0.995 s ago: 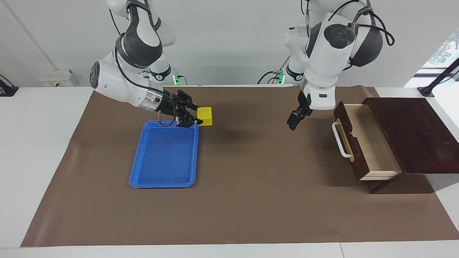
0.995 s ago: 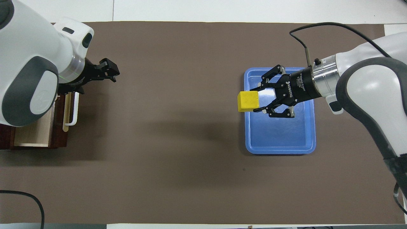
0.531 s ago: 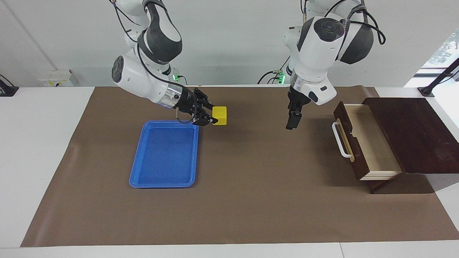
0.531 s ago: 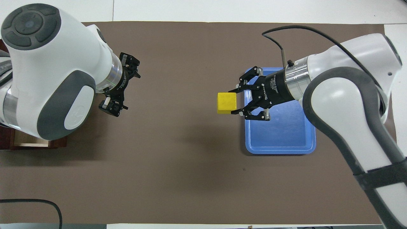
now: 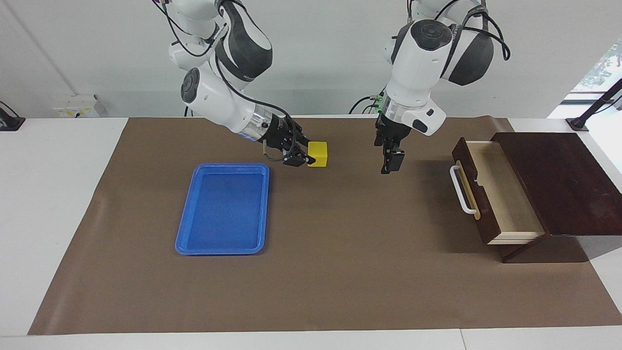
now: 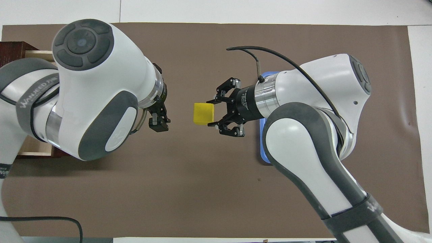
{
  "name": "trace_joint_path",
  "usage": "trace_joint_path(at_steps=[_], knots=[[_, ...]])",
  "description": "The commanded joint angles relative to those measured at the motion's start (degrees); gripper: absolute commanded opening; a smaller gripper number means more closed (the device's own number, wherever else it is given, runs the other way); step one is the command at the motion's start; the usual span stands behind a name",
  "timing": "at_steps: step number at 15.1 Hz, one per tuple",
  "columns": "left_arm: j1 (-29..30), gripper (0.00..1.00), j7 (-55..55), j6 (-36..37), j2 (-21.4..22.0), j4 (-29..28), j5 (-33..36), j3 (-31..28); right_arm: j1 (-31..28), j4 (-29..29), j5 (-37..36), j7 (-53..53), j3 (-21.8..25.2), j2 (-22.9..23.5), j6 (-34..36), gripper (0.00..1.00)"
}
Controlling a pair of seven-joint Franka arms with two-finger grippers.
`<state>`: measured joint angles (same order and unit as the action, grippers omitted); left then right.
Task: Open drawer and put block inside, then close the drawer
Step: 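Carry the block to the left gripper while the left gripper grasps it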
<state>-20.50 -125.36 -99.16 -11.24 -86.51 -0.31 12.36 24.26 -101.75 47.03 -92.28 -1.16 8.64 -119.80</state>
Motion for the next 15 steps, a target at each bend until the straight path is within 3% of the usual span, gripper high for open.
trace_joint_path(at_steps=[1, 12, 15], knots=[[-2.17, 1.00, -2.69, 0.46, -0.80, 1.25, -0.83, -0.85, 1.31, 0.67, -1.24, -2.46, -0.07, 0.50, -2.01, 0.00], [-6.22, 1.00, -5.24, 0.19, -1.77, 1.43, -0.66, -0.94, 2.80, 0.85, -1.15, -3.08, -0.07, 0.59, -3.42, 0.00], [-6.39, 0.86, -5.68, 0.10, -1.77, 1.43, -0.57, -0.94, 2.72, 0.85, -0.98, -3.08, -0.07, 0.59, -3.34, 0.00]])
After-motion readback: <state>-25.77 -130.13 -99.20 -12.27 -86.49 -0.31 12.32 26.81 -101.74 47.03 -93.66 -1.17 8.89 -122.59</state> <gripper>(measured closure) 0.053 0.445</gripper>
